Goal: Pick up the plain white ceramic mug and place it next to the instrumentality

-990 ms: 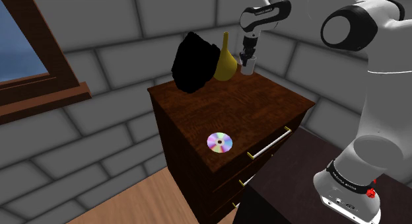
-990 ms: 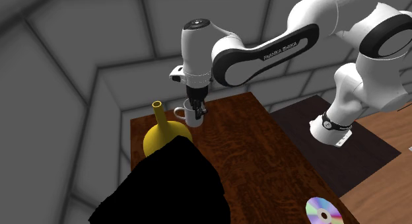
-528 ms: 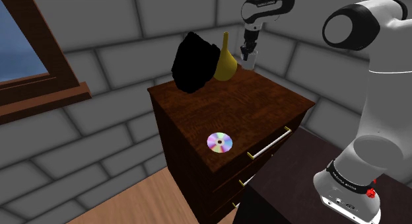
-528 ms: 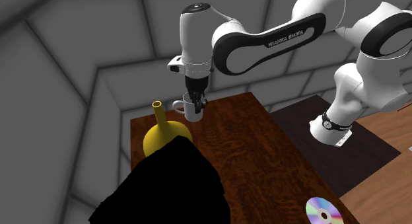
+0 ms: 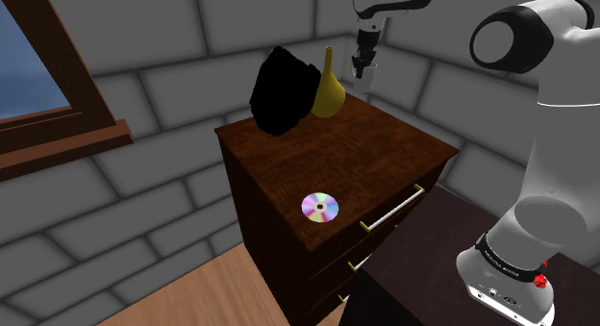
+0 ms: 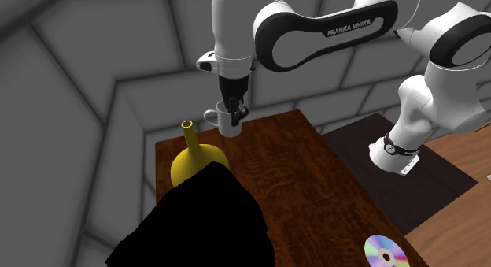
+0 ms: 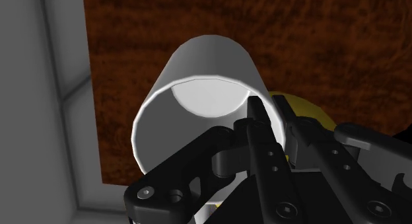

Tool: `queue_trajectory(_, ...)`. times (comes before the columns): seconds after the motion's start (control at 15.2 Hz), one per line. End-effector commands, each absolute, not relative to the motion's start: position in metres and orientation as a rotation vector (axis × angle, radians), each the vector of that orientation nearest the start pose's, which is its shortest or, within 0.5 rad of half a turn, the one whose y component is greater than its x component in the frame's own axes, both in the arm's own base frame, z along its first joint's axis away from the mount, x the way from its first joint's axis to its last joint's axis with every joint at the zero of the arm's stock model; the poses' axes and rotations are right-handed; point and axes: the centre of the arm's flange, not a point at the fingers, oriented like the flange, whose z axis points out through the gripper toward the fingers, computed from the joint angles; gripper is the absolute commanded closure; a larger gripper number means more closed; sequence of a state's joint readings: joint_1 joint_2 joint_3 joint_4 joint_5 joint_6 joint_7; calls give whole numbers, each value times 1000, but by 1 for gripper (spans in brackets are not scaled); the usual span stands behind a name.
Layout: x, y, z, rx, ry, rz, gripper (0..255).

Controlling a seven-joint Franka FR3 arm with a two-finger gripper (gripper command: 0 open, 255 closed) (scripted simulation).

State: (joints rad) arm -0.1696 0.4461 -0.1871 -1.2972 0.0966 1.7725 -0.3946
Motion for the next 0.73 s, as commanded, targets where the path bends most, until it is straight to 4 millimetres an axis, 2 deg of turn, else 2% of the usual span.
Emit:
queue_trajectory(0.0,661,-210,509,-3140,-62,-62,255)
queue_trajectory(0.26,661,-210,525,-3140,-62,-62,255)
queue_trajectory(0.66,628,-138,526,-3140,-62,-62,255)
